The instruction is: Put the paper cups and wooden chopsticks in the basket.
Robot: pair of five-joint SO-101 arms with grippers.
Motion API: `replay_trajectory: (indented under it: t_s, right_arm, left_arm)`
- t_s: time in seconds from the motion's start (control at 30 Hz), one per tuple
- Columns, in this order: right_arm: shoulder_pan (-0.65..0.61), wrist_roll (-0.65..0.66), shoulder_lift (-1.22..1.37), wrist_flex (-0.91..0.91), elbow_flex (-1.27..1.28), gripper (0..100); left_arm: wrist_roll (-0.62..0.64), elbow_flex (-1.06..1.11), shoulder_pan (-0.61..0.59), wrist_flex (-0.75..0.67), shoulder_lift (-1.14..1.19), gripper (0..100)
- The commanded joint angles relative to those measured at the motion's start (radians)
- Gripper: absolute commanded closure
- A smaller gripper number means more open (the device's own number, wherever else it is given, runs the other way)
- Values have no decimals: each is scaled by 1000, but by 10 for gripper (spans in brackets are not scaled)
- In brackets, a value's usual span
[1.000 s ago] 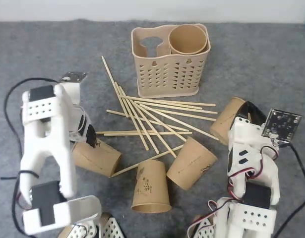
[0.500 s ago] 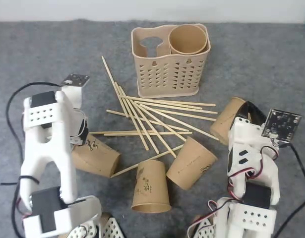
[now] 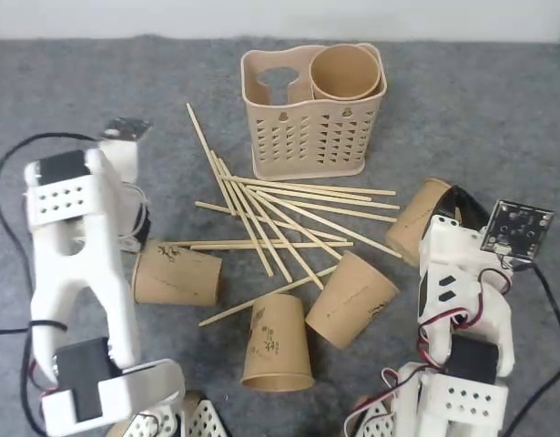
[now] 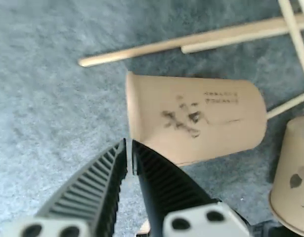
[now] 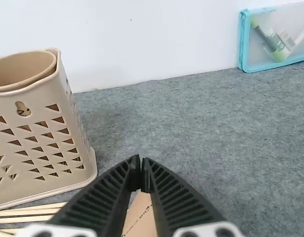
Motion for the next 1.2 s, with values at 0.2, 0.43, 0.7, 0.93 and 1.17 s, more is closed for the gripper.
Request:
replay_trajectory:
  t_s: [0.2, 0.43, 0.7, 0.93, 1.17]
  right_arm:
    - [-4, 21, -16, -22, -8, 991]
    - [-4, 23, -16, -22, -8, 991]
    - [-4, 23, -16, -22, -8, 991]
    - [-4, 23, -16, -22, -8, 991]
    - [-4, 23, -16, -22, -8, 991]
  left_arm:
    - [-11, -114, -110, 38, -9, 988]
    - [-11, -2, -207, -11, -9, 987]
    - [-6, 303, -180, -258, -9, 988]
    - [84, 298, -48, -262, -18, 988]
    - [192, 205, 130, -209, -18, 988]
